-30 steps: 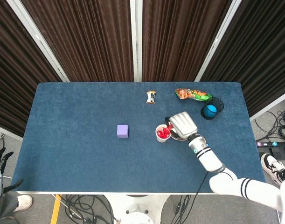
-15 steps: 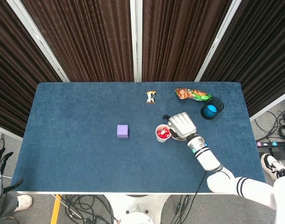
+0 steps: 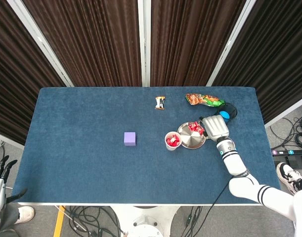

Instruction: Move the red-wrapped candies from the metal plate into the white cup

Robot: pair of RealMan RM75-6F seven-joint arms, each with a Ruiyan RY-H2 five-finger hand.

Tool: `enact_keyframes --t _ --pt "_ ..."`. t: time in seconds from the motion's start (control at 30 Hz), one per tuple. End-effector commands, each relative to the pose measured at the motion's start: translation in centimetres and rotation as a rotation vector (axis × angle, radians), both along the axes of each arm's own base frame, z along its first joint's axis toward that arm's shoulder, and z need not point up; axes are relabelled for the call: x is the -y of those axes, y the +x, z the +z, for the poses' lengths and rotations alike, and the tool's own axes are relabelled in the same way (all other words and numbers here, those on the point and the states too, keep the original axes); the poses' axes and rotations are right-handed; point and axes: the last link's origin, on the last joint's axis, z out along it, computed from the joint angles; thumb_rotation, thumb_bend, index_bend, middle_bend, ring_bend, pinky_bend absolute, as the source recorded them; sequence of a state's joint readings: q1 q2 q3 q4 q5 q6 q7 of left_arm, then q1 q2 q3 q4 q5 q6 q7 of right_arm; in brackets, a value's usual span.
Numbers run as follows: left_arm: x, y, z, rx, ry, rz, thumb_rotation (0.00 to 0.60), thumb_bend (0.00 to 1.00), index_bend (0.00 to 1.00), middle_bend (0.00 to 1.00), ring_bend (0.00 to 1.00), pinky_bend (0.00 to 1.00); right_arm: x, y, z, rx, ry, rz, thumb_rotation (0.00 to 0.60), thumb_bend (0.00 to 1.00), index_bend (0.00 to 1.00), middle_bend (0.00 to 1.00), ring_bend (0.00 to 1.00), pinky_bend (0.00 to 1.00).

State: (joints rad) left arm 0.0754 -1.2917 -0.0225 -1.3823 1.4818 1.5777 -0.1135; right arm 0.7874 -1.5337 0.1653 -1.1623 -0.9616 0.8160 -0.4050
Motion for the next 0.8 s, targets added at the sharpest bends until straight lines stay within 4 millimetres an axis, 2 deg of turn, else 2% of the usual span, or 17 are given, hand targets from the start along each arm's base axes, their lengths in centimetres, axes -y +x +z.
enact_keyframes --t 0.03,0.37,0.8 --pt "0.1 0.0 0.0 0.0 0.001 0.003 0.6 0.03 0.21 0.15 0.12 0.13 0.3 -0.6 -1.8 -0.032 0.02 -0.033 0.6 0.24 0.41 1.0 0.96 1.0" --pt "0.3 -0.2 0.0 0.003 0.0 0.011 0.6 0.03 0.21 0.15 0.12 0.13 1.6 -1.3 -3.6 -0.061 0.026 -0.092 0.6 0.24 0.41 1.0 0.96 1.0" --pt "0.2 -0.4 0.0 0.011 -0.001 0.012 0.6 0.03 0.21 0.15 0.12 0.13 1.7 0.0 -5.0 -0.068 0.047 -0.063 0.6 0.24 0.42 1.0 0.96 1.0"
